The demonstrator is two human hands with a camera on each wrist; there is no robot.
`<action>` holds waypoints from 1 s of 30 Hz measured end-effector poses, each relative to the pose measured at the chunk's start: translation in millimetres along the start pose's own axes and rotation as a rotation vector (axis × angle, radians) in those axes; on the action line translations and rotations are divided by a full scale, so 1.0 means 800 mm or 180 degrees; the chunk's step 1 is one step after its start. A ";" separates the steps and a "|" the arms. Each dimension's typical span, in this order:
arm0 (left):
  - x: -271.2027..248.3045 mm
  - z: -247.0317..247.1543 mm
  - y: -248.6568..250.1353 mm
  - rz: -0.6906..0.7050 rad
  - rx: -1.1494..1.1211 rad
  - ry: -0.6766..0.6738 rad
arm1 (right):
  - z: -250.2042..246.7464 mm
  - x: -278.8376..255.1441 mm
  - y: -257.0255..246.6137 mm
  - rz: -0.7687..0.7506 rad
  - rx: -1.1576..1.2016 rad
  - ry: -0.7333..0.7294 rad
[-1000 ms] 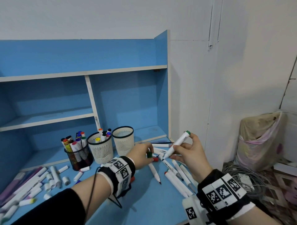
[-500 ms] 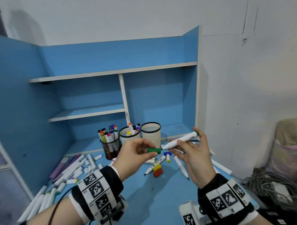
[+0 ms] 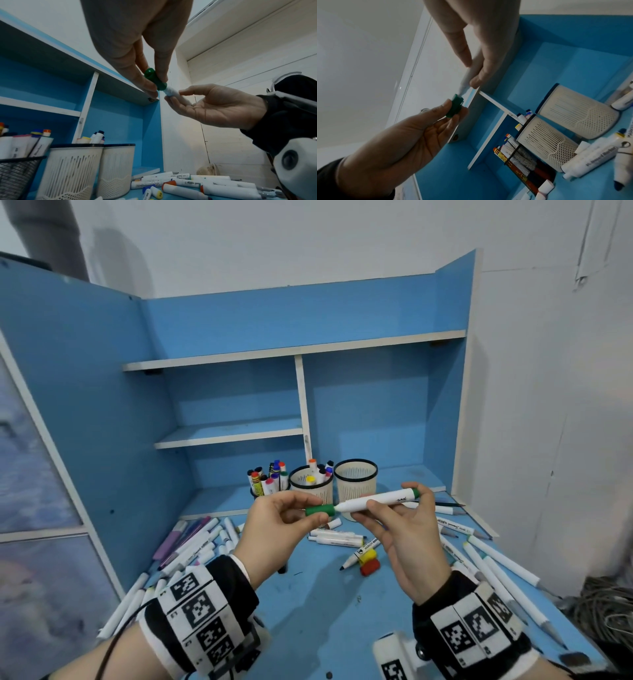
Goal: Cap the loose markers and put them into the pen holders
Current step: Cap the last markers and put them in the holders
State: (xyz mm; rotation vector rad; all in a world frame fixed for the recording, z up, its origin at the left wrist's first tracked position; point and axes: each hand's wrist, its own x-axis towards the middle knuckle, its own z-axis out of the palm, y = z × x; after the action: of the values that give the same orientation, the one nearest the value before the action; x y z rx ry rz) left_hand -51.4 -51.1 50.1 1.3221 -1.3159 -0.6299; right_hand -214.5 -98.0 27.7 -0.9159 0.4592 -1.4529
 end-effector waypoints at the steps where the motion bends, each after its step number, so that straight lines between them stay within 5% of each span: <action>1: 0.000 -0.002 0.000 0.0017 0.0073 0.0020 | 0.003 -0.001 0.001 0.0010 -0.0034 -0.0036; 18: -0.002 -0.020 -0.004 0.0366 0.0392 0.0203 | 0.031 0.001 0.034 -0.0103 -0.0229 -0.0330; 30: 0.026 -0.042 -0.019 0.0057 -0.0018 0.0005 | 0.048 0.028 0.052 -0.0061 -0.0364 -0.0645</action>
State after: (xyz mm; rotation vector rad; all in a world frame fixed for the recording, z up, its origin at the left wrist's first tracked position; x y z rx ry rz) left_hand -10.9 -63.1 50.9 1.3045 -1.3226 -0.6198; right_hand -156.5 -115.0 24.9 -1.1493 0.3863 -1.3449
